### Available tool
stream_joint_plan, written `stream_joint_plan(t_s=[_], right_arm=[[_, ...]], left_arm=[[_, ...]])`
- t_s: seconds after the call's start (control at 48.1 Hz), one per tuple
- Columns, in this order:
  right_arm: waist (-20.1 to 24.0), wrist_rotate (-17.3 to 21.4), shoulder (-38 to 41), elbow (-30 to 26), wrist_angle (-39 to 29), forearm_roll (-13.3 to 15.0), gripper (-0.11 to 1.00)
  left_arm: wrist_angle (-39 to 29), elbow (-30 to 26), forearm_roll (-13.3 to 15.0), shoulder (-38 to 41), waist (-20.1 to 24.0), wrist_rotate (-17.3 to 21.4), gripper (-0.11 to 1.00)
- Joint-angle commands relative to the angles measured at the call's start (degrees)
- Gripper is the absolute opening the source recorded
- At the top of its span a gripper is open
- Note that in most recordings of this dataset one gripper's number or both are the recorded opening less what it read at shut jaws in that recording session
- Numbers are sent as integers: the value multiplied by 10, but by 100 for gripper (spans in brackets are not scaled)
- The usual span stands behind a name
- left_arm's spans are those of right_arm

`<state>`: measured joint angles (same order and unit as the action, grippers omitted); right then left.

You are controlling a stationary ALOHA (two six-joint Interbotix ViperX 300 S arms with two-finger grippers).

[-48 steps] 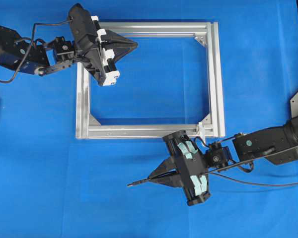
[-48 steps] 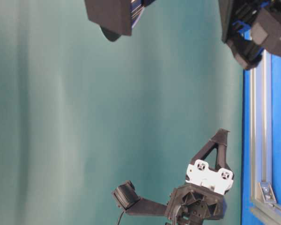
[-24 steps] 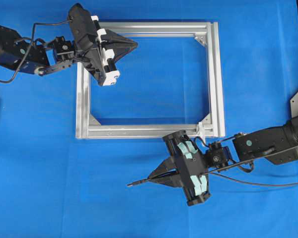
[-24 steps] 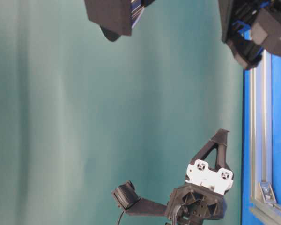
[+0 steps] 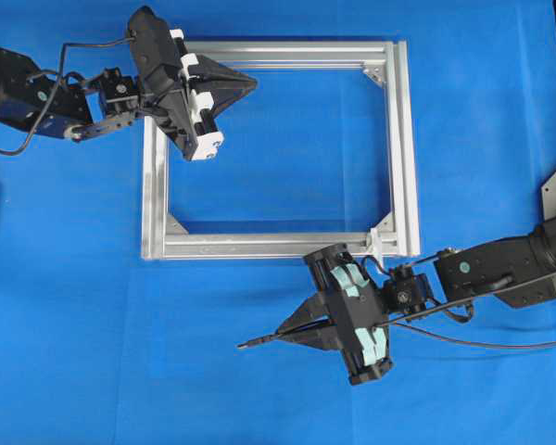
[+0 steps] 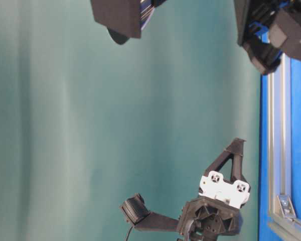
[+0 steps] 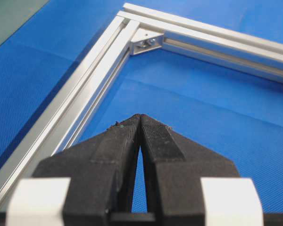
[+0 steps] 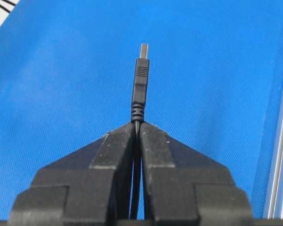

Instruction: Insert the wire through the string loop located on the right side.

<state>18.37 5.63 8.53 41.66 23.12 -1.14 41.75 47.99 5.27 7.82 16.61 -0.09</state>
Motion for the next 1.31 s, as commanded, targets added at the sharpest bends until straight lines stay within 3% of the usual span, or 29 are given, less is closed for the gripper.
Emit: stream_joint_plan(t_s=[0.0, 0.728, 0.956, 1.289], right_arm=[[2, 0, -18, -11, 3, 1, -2], [4, 1, -25, 4, -1, -3, -2], [11, 2, -71, 69, 2, -10, -2], [17, 2, -185, 207, 2, -40, -2]], left_arm=[[4, -6, -2, -18, 1, -1, 0], [4, -7, -2, -18, 2, -1, 0], [4, -7, -2, -18, 2, 1, 0], [4, -6, -2, -18, 1, 1, 0]])
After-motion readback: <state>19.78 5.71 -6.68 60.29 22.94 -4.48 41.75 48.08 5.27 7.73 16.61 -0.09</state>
